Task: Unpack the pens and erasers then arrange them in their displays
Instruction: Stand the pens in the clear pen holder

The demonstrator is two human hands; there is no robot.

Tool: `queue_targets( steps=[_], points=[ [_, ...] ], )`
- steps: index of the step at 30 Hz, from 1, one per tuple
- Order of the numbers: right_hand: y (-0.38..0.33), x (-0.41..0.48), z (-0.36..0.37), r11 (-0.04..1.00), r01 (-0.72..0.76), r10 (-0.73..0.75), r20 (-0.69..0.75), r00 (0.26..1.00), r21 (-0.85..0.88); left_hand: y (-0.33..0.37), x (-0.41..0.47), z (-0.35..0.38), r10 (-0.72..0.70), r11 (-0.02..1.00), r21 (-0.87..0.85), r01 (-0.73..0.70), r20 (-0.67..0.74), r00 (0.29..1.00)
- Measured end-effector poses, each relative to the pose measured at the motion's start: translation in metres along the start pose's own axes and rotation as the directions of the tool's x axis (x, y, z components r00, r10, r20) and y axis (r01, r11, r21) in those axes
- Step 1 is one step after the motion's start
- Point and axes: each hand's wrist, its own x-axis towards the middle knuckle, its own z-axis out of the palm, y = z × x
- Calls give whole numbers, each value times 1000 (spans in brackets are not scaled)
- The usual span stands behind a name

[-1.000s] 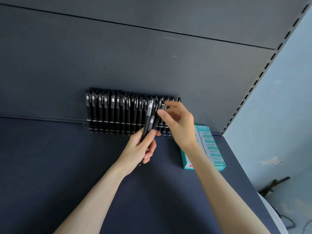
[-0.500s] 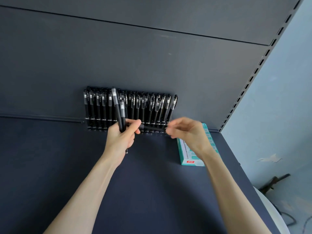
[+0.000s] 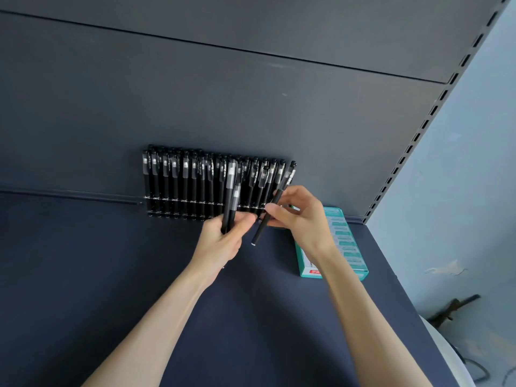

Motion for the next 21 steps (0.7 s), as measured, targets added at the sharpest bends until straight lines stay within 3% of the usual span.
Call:
queue_targets(
  steps=[2, 9, 12, 16, 21],
  points=[
    [-2, 2, 1, 997, 11, -8, -38, 999, 74, -1, 0, 2, -32, 998, 55, 31, 29, 999],
    [-12, 11, 1, 992, 95, -84, -140, 987, 80, -4, 2, 0, -82, 985, 152, 78, 15, 997],
    [-17, 18, -2, 978, 200, -208, -193, 959, -58, -4, 3, 1, -58, 983, 174, 60, -16, 998],
    [-19, 31, -6, 920, 261, -346, -292, 892, -293, -1, 3, 1, -30, 997, 65, 32, -34, 999],
    [-13, 42, -4, 857, 286, -423, -268, 866, -429, -1, 4, 2, -21, 1000, 17, 22, -27, 999]
  ],
)
